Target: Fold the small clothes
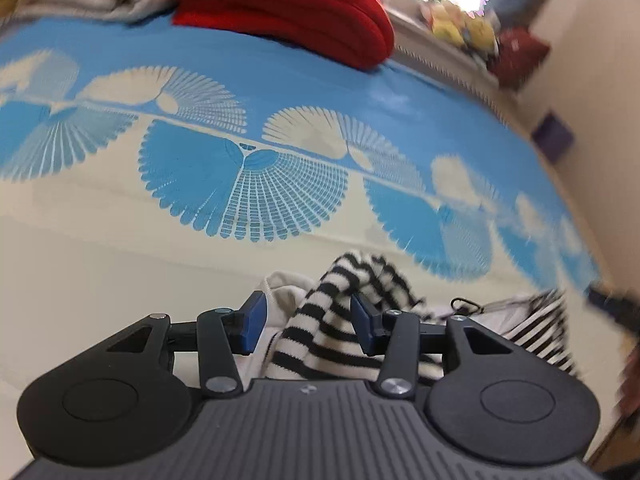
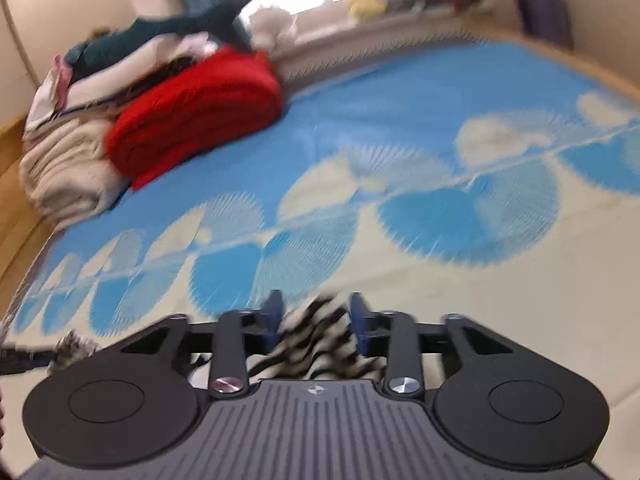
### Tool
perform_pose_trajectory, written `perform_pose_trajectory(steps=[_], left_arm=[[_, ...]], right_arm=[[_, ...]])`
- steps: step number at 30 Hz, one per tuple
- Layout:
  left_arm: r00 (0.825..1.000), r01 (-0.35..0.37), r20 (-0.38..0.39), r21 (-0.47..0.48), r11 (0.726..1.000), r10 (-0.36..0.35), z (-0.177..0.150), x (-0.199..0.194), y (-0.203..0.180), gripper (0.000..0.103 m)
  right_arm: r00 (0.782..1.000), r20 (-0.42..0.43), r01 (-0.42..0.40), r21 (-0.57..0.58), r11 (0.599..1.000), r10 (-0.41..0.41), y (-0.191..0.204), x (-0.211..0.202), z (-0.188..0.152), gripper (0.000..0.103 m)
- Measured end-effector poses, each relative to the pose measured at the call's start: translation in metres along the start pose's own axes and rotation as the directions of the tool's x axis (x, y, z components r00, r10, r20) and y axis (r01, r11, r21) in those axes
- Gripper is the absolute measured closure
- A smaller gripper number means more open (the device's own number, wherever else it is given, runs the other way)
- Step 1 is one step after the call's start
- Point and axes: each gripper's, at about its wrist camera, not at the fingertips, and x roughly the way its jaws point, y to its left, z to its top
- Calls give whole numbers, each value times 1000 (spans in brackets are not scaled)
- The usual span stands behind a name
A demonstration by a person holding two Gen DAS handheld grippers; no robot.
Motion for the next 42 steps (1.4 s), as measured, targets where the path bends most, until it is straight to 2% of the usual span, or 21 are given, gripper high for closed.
perform_pose_trajectory(steps=[3,8,11,12,13,14,15,16,18,20,21,24,26,28,30,31,32,33,34,38,42], left_arm=[[999,-46,-24,55,997,47,-3,13,-6,53],[998,-57,-25,63,996,59,-1,20,-4,54],[999,-47,-23,67,997,48,1,20,-4,63],[999,-46,-22,73,996,48,1,18,-6,71],[999,-47,-22,81,996,49,1,18,-7,79],[998,-48,-24,90,995,51,1,19,-7,82],[998,-50,-26,99,994,53,1,20,-8,93],[998,-52,-26,109,993,55,1,20,-9,101],[995,-87,49,83,993,83,7,11,-6,102],[988,-54,142,-43,998,59,16,-2,11,102],[987,-61,142,-69,996,71,18,0,15,102],[989,-148,7,22,989,147,11,29,6,101],[985,-169,-25,61,984,170,7,40,1,100],[984,-173,-38,53,984,175,8,44,4,88],[981,-169,-95,3,986,169,9,45,14,70],[979,-173,-109,-17,985,170,8,43,18,68],[978,-174,-120,-33,984,169,9,40,22,68],[979,-164,-128,-48,985,156,9,35,26,68],[981,-144,-138,-66,987,134,10,30,29,66],[973,-45,-228,-96,994,22,1,10,34,59],[952,-6,-306,-25,1000,-2,-25,-10,39,57]], right_arm=[[999,-29,-27,49,998,28,-9,6,2,56],[972,-190,-163,-130,978,136,26,23,-13,56],[957,-262,-190,-244,951,124,50,35,-28,56],[950,-295,-189,-272,944,105,56,40,-33,57],[941,-331,-183,-301,936,78,61,46,-40,62],[934,-354,-181,-330,926,56,66,51,-44,84],[936,-348,-176,-361,916,43,70,53,-46,101],[948,-313,-175,-369,913,56,73,50,-43,102],[985,-145,-135,-290,948,96,70,33,-26,102],[993,17,-109,-149,983,113,57,20,-9,103],[994,13,-102,-125,987,104,54,25,-9,102],[995,-102,-19,-214,977,-3,66,53,-24,102],[985,-169,-8,-237,971,-33,69,67,-32,97],[967,-251,-12,-230,973,-47,67,77,-39,87],[968,-247,-15,-198,980,-35,60,69,-34,82],[972,-233,-22,-172,985,-19,54,61,-31,79],[976,-218,-27,-148,989,-6,48,52,-27,70],[979,-205,-25,-132,991,-3,41,42,-22,60],[980,-198,-20,-125,992,-6,34,35,-19,57],[974,-225,9,-117,993,-35,3,11,-19,55],[940,-340,-1,-102,995,-34,-29,-12,-38,55]])
